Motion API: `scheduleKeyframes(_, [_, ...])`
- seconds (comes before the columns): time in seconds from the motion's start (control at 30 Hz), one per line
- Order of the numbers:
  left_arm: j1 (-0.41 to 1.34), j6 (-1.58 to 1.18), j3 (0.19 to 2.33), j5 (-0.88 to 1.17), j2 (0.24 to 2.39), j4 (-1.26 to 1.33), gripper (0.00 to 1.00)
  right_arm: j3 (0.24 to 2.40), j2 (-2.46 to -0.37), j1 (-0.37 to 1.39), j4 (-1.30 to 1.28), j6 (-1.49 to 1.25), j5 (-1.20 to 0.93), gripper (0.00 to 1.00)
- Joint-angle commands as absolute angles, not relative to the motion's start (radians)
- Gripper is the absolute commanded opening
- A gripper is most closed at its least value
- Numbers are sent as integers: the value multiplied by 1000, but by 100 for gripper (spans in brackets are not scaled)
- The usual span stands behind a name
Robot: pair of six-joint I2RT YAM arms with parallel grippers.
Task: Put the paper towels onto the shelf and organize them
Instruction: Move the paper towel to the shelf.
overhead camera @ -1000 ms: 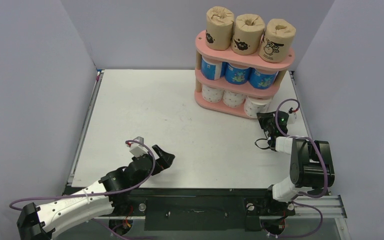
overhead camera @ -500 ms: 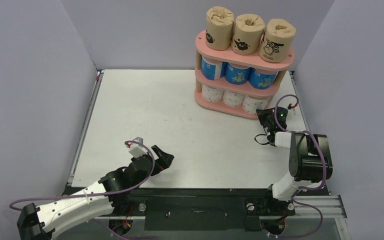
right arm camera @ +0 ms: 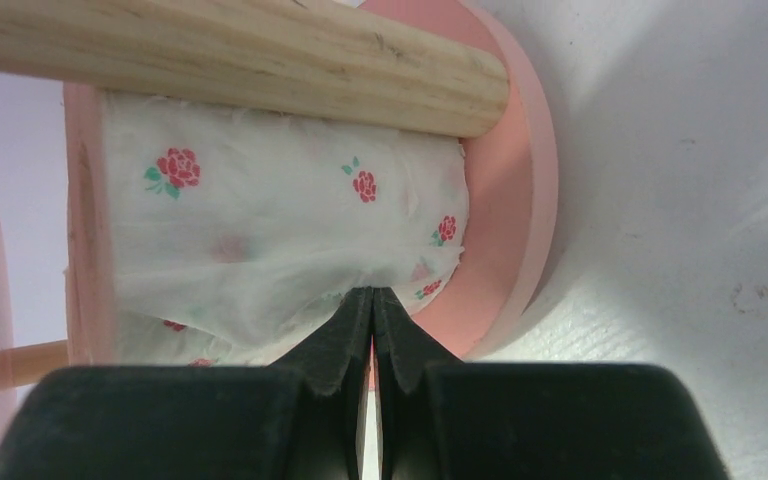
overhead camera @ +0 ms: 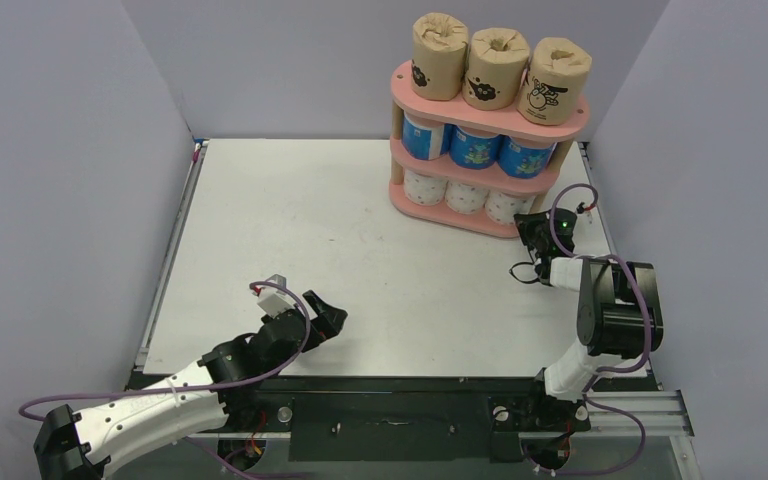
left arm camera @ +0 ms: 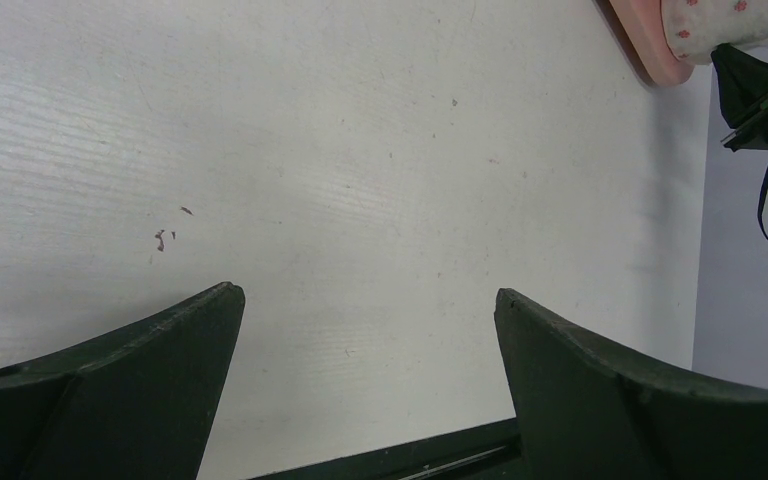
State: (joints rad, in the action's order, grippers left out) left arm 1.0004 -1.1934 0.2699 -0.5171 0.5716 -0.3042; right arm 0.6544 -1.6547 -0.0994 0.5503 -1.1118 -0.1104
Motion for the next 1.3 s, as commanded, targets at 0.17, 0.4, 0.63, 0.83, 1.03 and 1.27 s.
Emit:
scheduleKeyframes(0.17, [1000,-1187,294,-542,582,-299,97,729,-1684,-112,570,-1097,-84,0])
scheduleKeyframes(0.4, [1000,-1186,295,-545,586,-299,96,746,-1698,-112,565,-1098,-83,0])
scheduleKeyframes(0.63, [1000,-1186,295,-546,589,-299,96,755,-1701,-114,560,-1095,-83,0])
scheduleKeyframes(0.83, [1000,-1189,295,-544,588,-297,97,735,-1688,-116,564,-1097,-85,0])
scheduleKeyframes(1.03, [1000,-1187,295,-542,594,-288,96,659,-1614,-115,591,-1112,-89,0])
scheduleKeyframes(1.27, [1000,-1185,294,-530,606,-266,96,573,-1529,-87,627,-1132,-90,0])
